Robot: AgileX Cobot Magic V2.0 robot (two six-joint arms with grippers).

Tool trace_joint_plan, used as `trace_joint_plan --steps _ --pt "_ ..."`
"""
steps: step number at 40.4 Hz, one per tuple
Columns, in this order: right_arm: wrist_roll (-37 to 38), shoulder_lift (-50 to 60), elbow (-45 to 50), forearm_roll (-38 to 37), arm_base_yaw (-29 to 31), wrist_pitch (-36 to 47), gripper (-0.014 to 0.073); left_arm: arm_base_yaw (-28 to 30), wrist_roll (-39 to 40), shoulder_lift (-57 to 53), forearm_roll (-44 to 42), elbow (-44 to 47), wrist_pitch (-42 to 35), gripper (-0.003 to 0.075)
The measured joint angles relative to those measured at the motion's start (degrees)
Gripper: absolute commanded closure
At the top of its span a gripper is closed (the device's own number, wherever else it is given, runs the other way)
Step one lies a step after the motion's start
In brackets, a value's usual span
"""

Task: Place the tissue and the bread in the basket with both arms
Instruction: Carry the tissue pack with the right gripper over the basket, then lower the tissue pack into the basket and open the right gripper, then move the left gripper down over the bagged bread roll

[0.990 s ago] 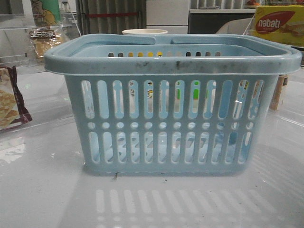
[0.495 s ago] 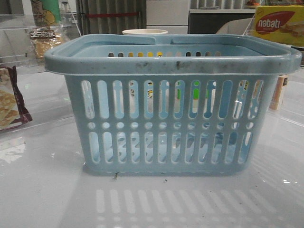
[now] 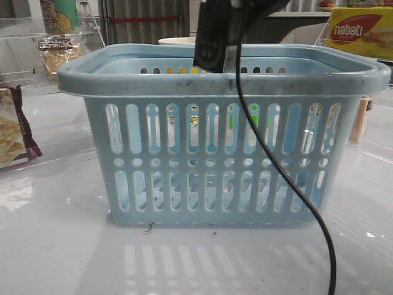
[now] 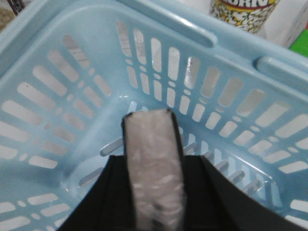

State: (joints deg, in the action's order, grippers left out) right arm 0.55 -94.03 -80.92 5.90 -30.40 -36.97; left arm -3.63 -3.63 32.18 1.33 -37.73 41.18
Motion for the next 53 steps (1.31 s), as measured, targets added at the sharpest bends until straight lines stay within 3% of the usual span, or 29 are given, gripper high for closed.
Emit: trace_joint_plan --steps 3,6,18,40,53 --pt "0.1 -1.7 0.1 0.0 -0.1 0.5 0.0017 0.0 0.0 0.0 0.0 0.0 0.0 0.0213" --pt "0.1 -2.2 0.2 0.0 -0.1 0.8 -0.003 0.0 0.0 0.0 0.0 0.0 0.0 0.0214" --pt "0.1 5.7 3.0 -3.3 -0.1 1.4 -0.0031 0.0 0.0 0.0 0.0 0.0 0.0 0.0213" --pt "0.1 46.9 30.0 -6.5 -0.1 -1.6 -0.0031 0.0 0.0 0.0 0.1 0.0 0.0 0.0213" --pt "0.1 60.5 38.7 -6.5 -0.1 -6.6 -0.0031 0.0 0.0 0.0 0.1 0.0 0.0 0.0213"
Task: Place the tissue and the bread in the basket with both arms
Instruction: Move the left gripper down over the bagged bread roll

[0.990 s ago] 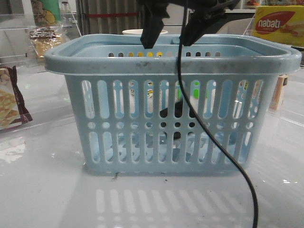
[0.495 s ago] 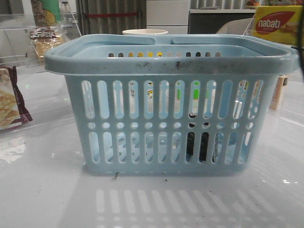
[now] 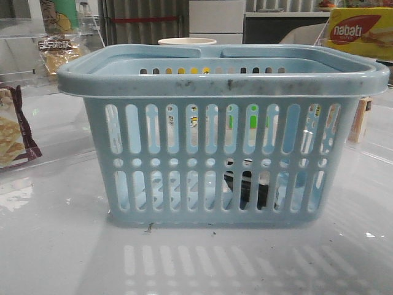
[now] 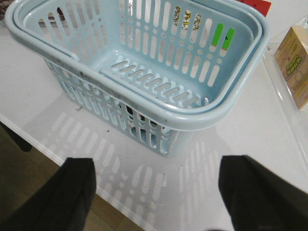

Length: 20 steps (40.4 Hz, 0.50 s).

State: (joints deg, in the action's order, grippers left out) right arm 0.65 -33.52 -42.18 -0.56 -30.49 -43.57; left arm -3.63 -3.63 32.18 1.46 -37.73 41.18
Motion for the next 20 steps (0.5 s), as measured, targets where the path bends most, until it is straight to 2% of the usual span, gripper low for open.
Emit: trace_joint_plan --steps 6,13,20 --pt "0.0 0.5 0.4 0.0 0.0 -0.4 -0.0031 0.0 0.0 0.3 0.0 0.0 -0.1 0.0195" --pt "0.0 0.5 0.4 0.0 0.0 -0.4 -0.0031 0.0 0.0 3.6 0.0 -0.1 -2.3 0.006" --pt "0.0 0.5 0.4 0.0 0.0 -0.4 -0.0031 0.0 0.0 11.9 0.0 -3.6 -7.4 0.0066"
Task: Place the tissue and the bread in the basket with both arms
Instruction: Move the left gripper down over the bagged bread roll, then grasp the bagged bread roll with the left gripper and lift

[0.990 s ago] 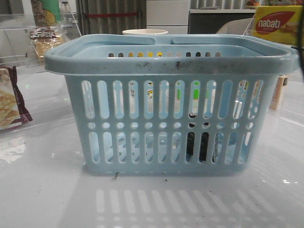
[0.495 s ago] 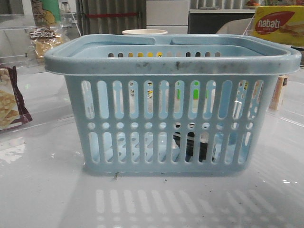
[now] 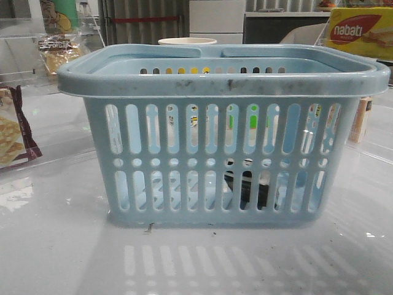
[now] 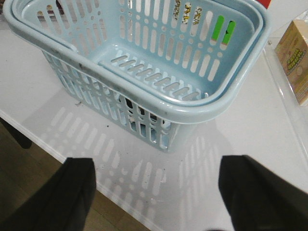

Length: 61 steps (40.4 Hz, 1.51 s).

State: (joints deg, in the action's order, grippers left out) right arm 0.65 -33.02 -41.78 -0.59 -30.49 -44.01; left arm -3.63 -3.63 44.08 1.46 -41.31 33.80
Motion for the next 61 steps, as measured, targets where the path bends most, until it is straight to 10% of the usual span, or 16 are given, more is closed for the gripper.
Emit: trace_joint_plan --steps 36,51,61 --pt "0.0 0.0 0.0 -0.1 0.0 0.0 -0.0031 -1.7 0.0 60.5 0.1 -46.7 -7.9 0.0066" --pt "0.0 0.0 0.0 -0.2 0.0 -0.1 -0.0031 -1.7 0.0 71.4 0.4 -52.5 -16.7 0.0069" --pt "0.0 0.0 0.0 -0.2 0.0 -0.1 -0.0031 -1.7 0.0 72.6 0.6 -52.5 -18.6 0.0278"
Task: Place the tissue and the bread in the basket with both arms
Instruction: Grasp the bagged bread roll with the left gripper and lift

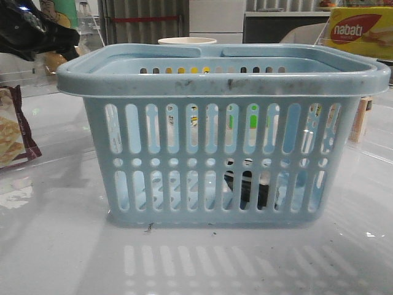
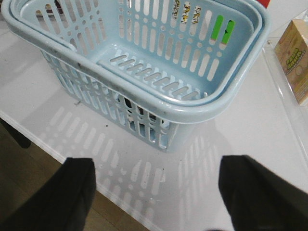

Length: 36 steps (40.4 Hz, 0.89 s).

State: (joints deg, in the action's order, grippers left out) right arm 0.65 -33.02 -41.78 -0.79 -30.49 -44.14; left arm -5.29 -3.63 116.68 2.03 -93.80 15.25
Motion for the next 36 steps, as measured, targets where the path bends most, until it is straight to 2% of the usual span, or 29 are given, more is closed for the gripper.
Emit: trace_joint_plan --steps 9,19,27,36 --pt "0.0 0.0 0.0 0.0 0.0 0.0 -0.0031 0.0 0.0 0.0 0.1 -0.1 0.0 0.0488" --pt "0.0 0.0 0.0 0.0 0.0 0.0 -0.0031 -0.4 0.0 0.0 0.1 -0.1 0.1 0.0629" --pt "0.0 0.0 0.0 0.0 0.0 0.0 -0.0031 -0.6 0.0 -0.4 0.2 -0.1 0.8 0.0629" --pt "0.0 0.0 0.0 0.0 0.0 0.0 -0.0031 -0.8 0.0 -5.8 0.2 -0.1 6.3 0.0629"
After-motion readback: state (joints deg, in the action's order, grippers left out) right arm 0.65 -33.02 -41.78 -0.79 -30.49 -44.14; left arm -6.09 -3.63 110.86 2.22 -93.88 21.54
